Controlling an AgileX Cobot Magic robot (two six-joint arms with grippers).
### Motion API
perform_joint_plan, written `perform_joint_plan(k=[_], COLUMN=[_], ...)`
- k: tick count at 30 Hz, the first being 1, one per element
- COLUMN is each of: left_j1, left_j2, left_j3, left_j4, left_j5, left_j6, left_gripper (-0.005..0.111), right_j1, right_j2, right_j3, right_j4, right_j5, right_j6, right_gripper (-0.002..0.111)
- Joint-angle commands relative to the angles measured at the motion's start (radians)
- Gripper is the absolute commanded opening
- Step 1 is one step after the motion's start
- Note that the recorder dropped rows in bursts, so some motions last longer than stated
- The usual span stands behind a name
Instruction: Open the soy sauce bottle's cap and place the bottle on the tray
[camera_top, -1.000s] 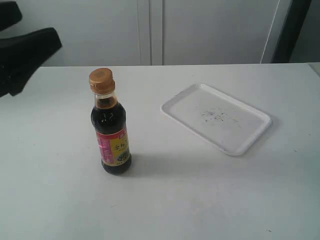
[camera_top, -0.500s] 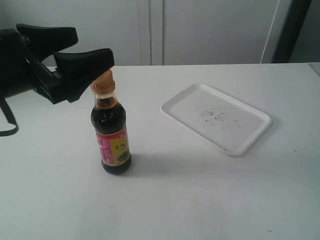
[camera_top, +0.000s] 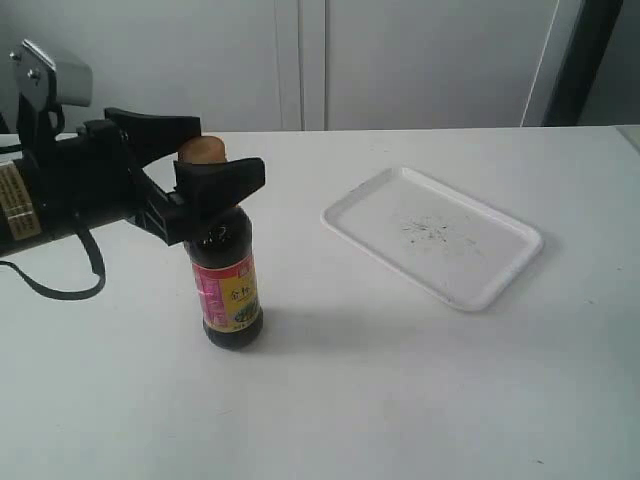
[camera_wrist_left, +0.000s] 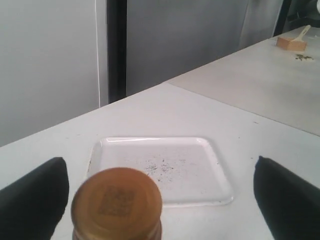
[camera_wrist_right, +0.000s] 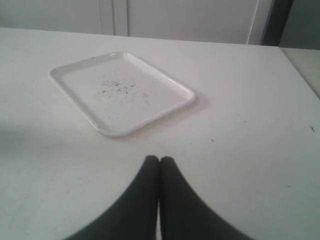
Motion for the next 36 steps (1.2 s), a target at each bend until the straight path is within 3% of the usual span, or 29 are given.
perform_joint_plan(k=[1, 8, 12, 15, 20, 36], left_j1=[-0.006, -0.006, -0.006, -0.006, -0.006, -0.006], left_j2=[0.034, 0.12, 0.143, 0.175, 0.26, 0.399], left_j3=[0.001, 0.001, 0.046, 0.11, 0.125, 0.123], left_j4=[-0.011, -0.002, -0.027, -0.133, -0.177, -0.204], left_j5=[-0.019, -0.017, -0.015, -0.094, -0.212, -0.212], left_j6=[0.036, 0.053, 0.156, 0.293, 0.357, 0.453], left_gripper=[0.105, 0.105, 0.105, 0.105, 0.105, 0.105], right_j1=[-0.006, -0.006, -0.006, -0.006, -0.006, -0.006], right_j2=[-0.006, -0.006, -0.006, -0.006, -0.006, -0.006], right_j3=[0.005, 0.005, 0.005, 0.005, 0.005, 0.005], right_j4=[-0.009, -0.009, -0.009, -0.009, -0.009, -0.007], right_j5=[-0.004, -0.004, -0.004, -0.004, -0.004, -0.004], right_j6=[0.004, 0.004, 0.004, 0.004, 0.021, 0.027], right_gripper=[0.0, 0.0, 0.0, 0.0, 0.0, 0.0])
